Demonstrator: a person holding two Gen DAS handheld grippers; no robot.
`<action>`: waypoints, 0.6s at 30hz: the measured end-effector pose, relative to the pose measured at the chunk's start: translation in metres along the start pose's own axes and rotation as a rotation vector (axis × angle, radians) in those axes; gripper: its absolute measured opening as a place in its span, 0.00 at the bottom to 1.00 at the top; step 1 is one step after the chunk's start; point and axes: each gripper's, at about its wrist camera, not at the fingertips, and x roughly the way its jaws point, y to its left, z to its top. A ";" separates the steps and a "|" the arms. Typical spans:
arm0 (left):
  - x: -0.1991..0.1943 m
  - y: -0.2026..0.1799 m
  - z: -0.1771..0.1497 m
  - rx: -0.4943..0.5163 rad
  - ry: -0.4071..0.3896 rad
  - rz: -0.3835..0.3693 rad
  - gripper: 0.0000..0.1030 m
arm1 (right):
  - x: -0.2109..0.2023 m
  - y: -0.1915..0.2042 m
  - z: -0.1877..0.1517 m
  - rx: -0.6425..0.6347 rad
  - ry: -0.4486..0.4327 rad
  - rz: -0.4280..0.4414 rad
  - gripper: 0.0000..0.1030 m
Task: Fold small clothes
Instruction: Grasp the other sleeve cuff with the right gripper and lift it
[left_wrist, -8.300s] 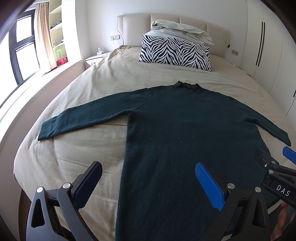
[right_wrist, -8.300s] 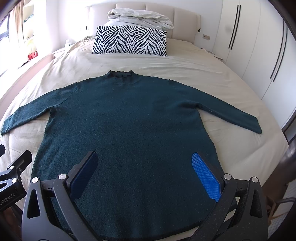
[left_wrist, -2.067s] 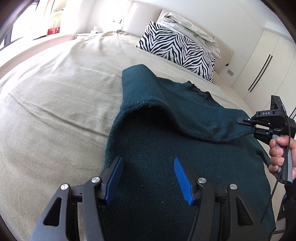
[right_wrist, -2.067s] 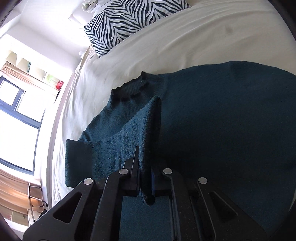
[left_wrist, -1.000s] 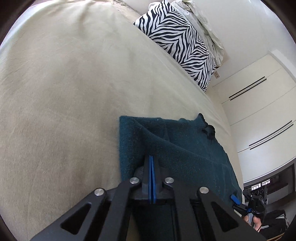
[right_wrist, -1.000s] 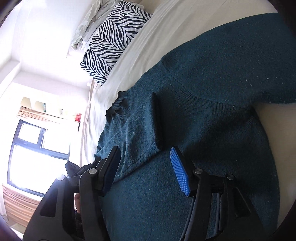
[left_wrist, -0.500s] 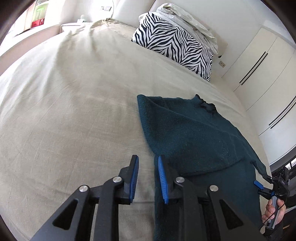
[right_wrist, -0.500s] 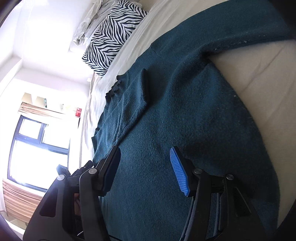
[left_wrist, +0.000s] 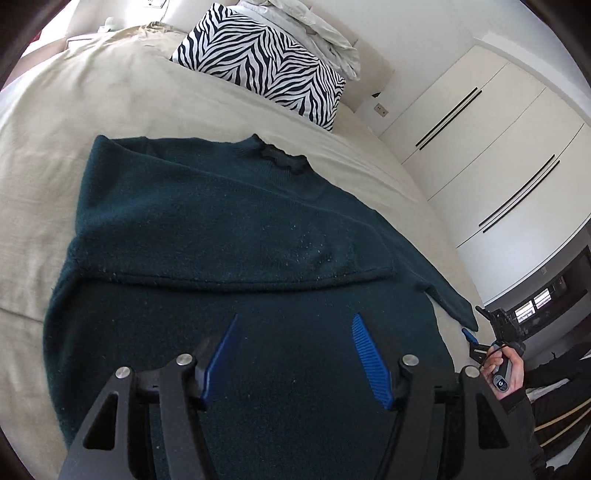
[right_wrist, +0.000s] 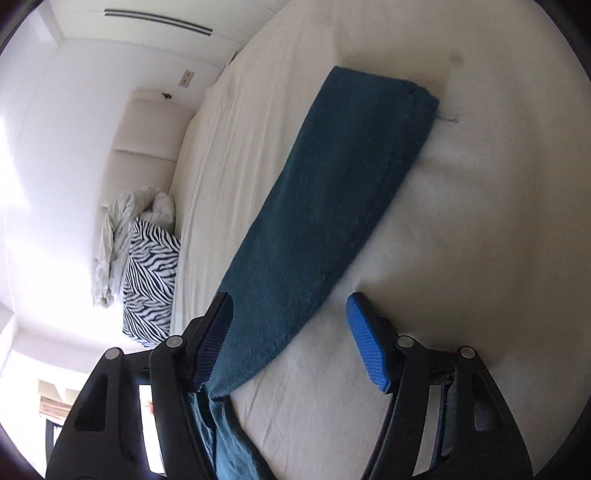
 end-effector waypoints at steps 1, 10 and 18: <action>0.007 -0.002 -0.004 -0.004 0.015 -0.001 0.64 | -0.003 -0.008 0.013 0.033 -0.031 0.011 0.61; 0.022 0.000 -0.014 -0.075 0.042 -0.032 0.64 | 0.007 0.010 0.073 -0.056 -0.096 -0.073 0.21; 0.001 0.014 -0.011 -0.146 -0.007 -0.085 0.64 | 0.038 0.205 -0.131 -0.873 0.148 -0.003 0.18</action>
